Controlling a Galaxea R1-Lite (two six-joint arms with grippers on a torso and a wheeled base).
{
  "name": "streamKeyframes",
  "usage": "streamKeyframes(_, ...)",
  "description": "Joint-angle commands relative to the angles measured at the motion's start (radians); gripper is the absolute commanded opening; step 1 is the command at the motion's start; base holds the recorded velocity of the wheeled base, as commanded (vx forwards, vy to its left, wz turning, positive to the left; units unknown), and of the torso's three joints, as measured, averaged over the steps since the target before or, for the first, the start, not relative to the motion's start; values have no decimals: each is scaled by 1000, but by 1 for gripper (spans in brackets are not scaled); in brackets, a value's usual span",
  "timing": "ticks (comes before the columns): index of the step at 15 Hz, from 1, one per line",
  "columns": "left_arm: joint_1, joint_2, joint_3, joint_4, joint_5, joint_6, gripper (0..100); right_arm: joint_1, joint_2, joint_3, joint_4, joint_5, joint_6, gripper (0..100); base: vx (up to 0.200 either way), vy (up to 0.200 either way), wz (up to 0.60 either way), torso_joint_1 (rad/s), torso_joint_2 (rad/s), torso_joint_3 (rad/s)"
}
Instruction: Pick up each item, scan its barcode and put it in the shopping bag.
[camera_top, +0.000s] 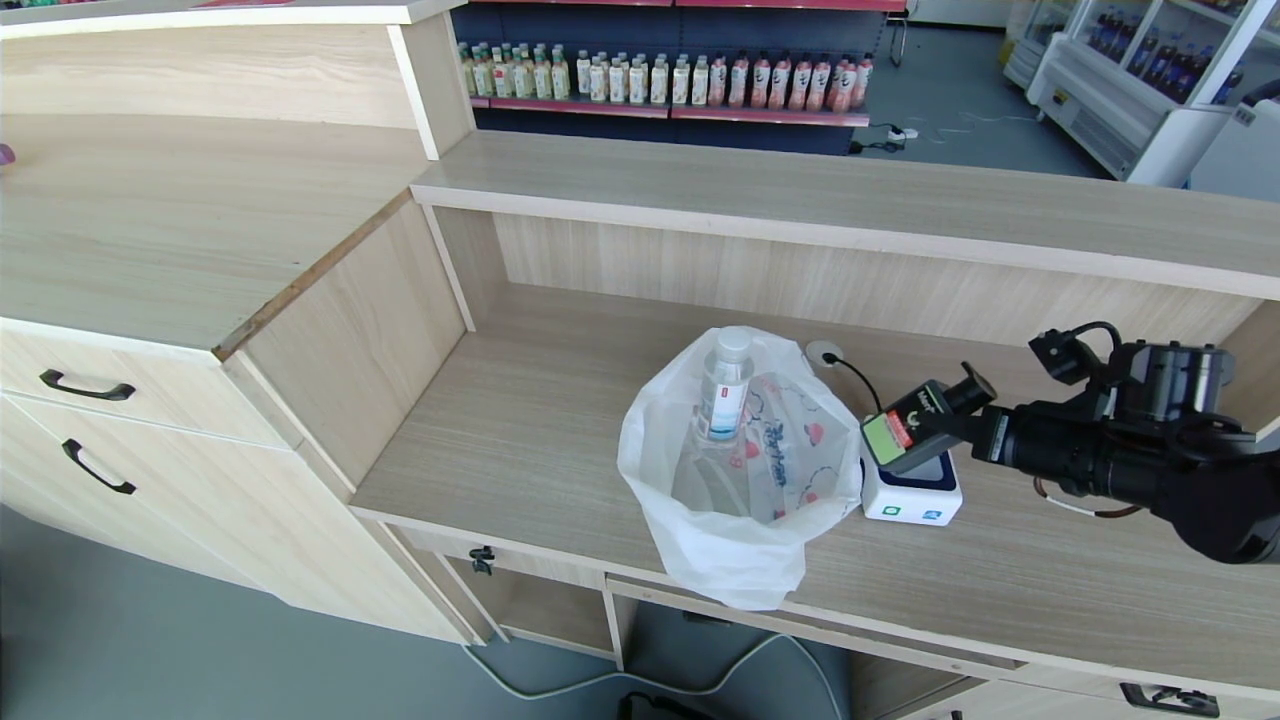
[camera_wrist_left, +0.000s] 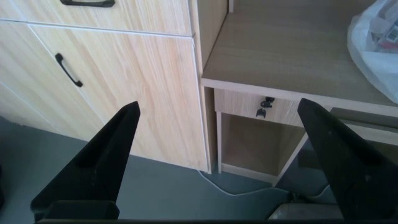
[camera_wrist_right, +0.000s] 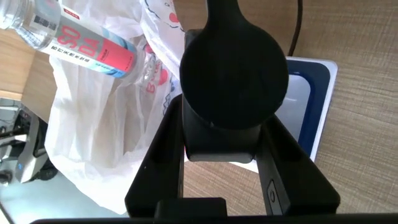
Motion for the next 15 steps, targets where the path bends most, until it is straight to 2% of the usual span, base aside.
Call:
streamKeyframes(1, 0, 0, 0, 0, 0, 0, 100, -3, -49, -2, 6, -35, -1, 0, 0, 0, 0, 0, 0, 0)
streamKeyframes(3, 0, 0, 0, 0, 0, 0, 100, -6, -177, 24, 23, -160, -34, 0, 0, 0, 0, 0, 0, 0)
streamKeyframes(4, 0, 0, 0, 0, 0, 0, 100, -31, -272, 58, 44, -172, -105, 0, 0, 0, 0, 0, 0, 0)
streamKeyframes(5, 0, 0, 0, 0, 2, 0, 100, -62, -338, 89, 66, -173, -195, 0, 0, 0, 0, 0, 0, 0)
streamKeyframes(6, 0, 0, 0, 0, 0, 0, 100, -108, -433, 166, 80, -173, -353, 0, 0, 0, 0, 0, 0, 0)
streamKeyframes(7, 0, 0, 0, 0, 0, 0, 100, -126, -474, 204, 80, -173, -413, 0, 0, 0, 0, 0, 0, 0)
streamKeyframes(8, 0, 0, 0, 0, 0, 0, 100, -152, -589, 297, 81, -173, -554, 0, 0, 0, 0, 0, 0, 0)
streamKeyframes(11, 0, 0, 0, 0, 0, 0, 100, -149, -666, 307, 103, -173, -683, 0, 0, 0, 0, 0, 0, 0)
streamKeyframes(12, 0, 0, 0, 0, 0, 0, 100, -149, -674, 307, 103, -173, -769, 0, 0, 0, 0, 0, 0, 0)
streamKeyframes(15, 0, 0, 0, 0, 0, 0, 100, -141, -691, 307, 104, -170, -872, 0, 0, 0, 0, 0, 0, 0)
